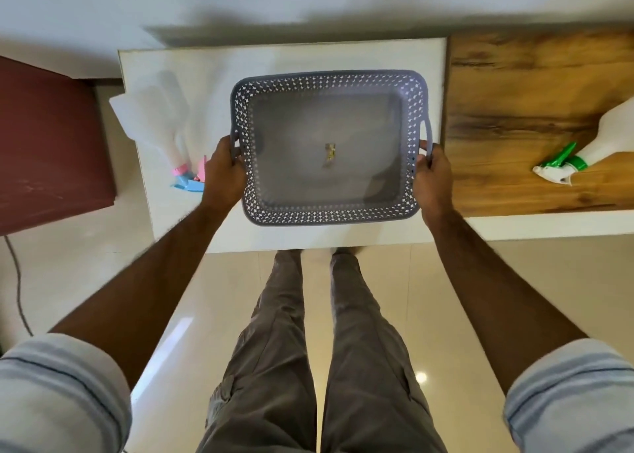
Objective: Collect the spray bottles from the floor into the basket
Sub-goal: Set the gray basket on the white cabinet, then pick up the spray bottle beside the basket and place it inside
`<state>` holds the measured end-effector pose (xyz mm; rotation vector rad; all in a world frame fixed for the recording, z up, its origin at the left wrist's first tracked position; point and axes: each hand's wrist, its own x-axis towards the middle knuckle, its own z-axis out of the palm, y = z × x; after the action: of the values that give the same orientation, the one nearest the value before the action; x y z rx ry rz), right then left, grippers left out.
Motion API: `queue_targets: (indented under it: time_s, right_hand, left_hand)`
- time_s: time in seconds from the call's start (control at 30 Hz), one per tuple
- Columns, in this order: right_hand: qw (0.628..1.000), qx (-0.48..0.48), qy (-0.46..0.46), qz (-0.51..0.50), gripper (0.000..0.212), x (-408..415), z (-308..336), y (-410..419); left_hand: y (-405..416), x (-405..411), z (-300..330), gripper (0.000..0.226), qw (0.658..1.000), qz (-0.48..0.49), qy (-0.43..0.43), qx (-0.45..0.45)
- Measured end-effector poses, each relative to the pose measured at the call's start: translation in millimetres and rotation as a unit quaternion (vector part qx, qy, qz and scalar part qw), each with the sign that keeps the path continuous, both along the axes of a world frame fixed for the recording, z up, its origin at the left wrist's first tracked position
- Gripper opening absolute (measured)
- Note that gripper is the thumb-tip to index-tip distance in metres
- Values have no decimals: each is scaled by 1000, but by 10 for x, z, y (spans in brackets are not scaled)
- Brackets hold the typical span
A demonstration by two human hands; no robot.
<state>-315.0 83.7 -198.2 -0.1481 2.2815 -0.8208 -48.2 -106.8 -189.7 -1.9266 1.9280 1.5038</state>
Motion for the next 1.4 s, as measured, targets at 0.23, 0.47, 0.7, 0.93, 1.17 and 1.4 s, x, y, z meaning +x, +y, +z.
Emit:
queue_targets:
  time_s: [0.23,0.47,0.7,0.93,1.17,1.4]
  right_hand:
    - [982,38,156,95,51,107,276,-152]
    - [888,-80,181,415,47,1103,476,-988]
    - [845,-130,60,516,46,2139,334,-1824]
    - [832,-114,72,538,50,2321,364,-2191]
    - [648,-139,243,708,76,2301,395,-2425]
    - [625,-161,268,715,49,2222,673,-2541]
  left_hand:
    - [-12,245,141,44,993,1,24,-112]
    - [-38,904,227,50,971,90,-113,-191]
    - [-303,1282,-239,78,974,190,-118,29]
    - [-526,1140,-541,54,972,172,-160,27]
    - [-556,1227,-6,31,985,159,-59,-12]
    - [-561,1404,872,35,992,112,47,-23]
